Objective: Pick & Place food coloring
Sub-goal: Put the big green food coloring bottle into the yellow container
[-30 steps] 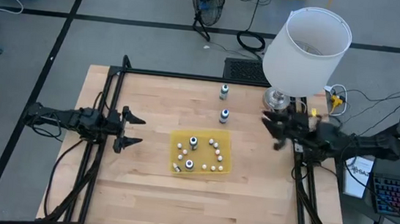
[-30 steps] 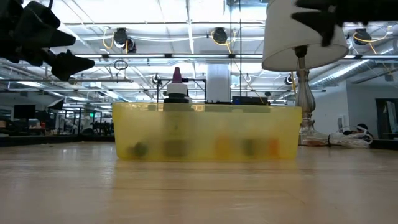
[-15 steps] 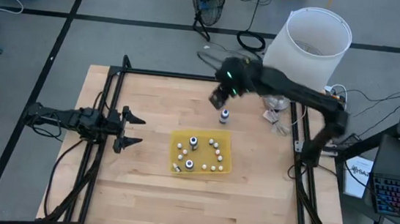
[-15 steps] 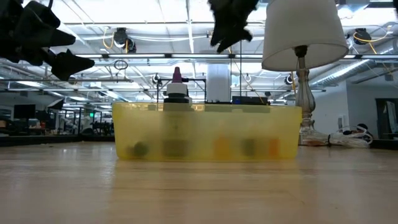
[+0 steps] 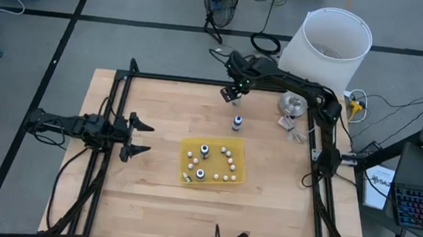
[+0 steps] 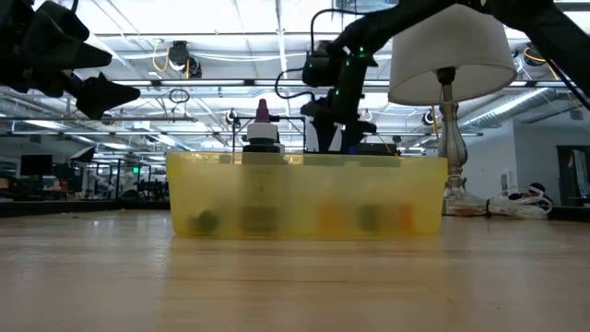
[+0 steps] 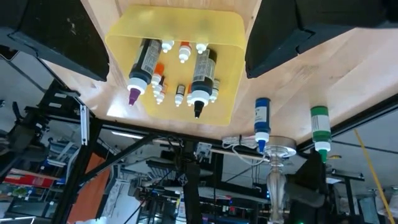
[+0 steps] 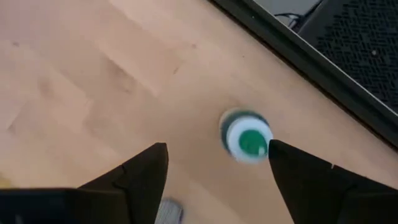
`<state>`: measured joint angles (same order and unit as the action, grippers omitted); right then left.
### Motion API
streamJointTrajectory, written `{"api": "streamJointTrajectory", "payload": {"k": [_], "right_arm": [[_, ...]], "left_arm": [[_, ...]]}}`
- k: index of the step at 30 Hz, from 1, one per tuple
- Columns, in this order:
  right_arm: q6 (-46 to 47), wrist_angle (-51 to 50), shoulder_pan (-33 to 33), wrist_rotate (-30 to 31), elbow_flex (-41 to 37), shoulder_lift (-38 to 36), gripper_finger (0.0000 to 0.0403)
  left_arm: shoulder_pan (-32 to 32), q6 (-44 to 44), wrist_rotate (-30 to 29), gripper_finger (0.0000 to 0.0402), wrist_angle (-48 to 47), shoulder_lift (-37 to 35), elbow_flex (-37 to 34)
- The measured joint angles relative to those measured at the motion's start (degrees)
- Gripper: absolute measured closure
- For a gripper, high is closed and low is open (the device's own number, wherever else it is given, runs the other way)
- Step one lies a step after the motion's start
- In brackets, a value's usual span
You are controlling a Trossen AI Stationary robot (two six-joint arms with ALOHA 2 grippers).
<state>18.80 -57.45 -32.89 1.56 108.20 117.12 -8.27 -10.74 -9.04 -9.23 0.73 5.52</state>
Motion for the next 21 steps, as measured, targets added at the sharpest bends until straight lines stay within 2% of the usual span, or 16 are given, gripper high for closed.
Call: {"api": "streamJointTrajectory", "payload": {"k": [5, 12, 16, 21], "right_arm": [[-1.6, 8.0, -0.6, 0.2, -5.6, -0.3, 0.0139], [-3.3, 13.9, -1.1, 0.5, -11.0, -0.3, 0.0139], [-3.9, 14.1, -1.3, 1.9, -11.7, -0.2, 0.014], [-4.0, 13.2, -1.1, 0.6, -12.2, 0.4, 0.014]], "left_arm": [[0.0, 0.0, 0.0, 0.0032, 0.0, 0.0, 0.0], [0.0, 0.0, 0.0, 0.0026, 0.0, 0.0, 0.0], [0.0, 0.0, 0.0, 0.0031, 0.0, 0.0, 0.0], [0.0, 0.0, 0.0, 0.0027, 0.0, 0.0, 0.0]]}}
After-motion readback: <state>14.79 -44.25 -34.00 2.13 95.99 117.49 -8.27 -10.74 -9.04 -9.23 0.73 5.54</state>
